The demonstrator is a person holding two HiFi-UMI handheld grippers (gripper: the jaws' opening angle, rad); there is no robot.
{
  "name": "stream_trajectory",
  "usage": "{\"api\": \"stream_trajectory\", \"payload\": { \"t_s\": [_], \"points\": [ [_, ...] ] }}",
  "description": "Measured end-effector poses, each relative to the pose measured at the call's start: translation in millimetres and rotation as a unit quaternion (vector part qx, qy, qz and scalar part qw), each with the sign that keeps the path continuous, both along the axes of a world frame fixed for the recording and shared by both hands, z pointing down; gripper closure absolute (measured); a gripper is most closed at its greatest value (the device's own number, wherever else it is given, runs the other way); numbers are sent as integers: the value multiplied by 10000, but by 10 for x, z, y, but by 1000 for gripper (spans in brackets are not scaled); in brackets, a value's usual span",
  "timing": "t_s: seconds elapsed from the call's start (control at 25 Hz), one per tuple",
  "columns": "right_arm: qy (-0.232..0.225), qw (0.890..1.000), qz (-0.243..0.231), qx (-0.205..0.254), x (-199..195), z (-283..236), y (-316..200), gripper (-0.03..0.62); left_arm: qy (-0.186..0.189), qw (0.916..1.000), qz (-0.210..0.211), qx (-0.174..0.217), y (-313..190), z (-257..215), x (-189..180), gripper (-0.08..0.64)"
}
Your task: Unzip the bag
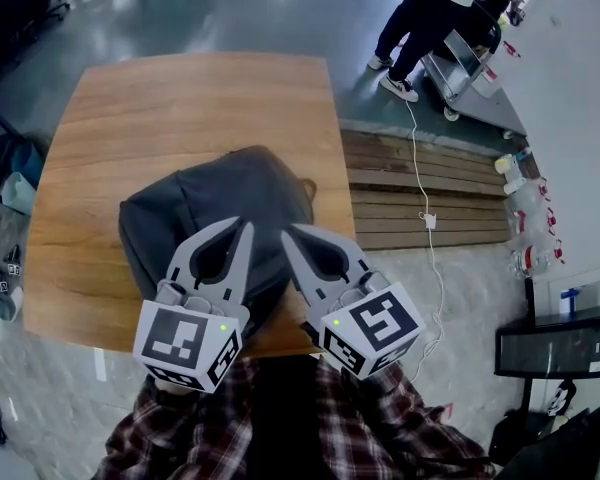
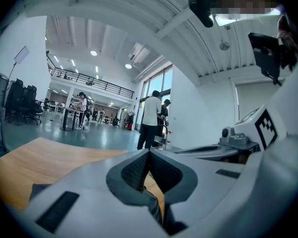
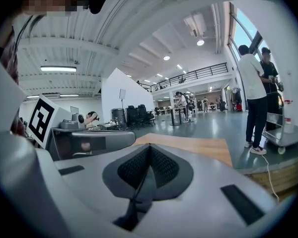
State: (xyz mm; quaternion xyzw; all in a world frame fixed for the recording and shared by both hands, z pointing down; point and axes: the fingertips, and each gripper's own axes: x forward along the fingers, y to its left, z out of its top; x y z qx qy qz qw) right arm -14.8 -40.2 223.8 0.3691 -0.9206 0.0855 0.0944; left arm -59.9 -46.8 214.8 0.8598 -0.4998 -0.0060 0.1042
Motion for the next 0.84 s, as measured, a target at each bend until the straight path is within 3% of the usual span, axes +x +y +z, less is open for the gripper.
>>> {"api": "stream_trajectory", "payload": {
  "t_s": [0.52, 0.84],
  "points": [
    [10, 9999, 121, -102, -42, 56, -22, 581, 25, 9999, 127, -56, -10, -42, -10, 551],
    [-19, 9997, 191, -142, 167, 49, -150, 581, -53, 9995, 301, -99, -103, -55, 261, 551]
  ]
}}
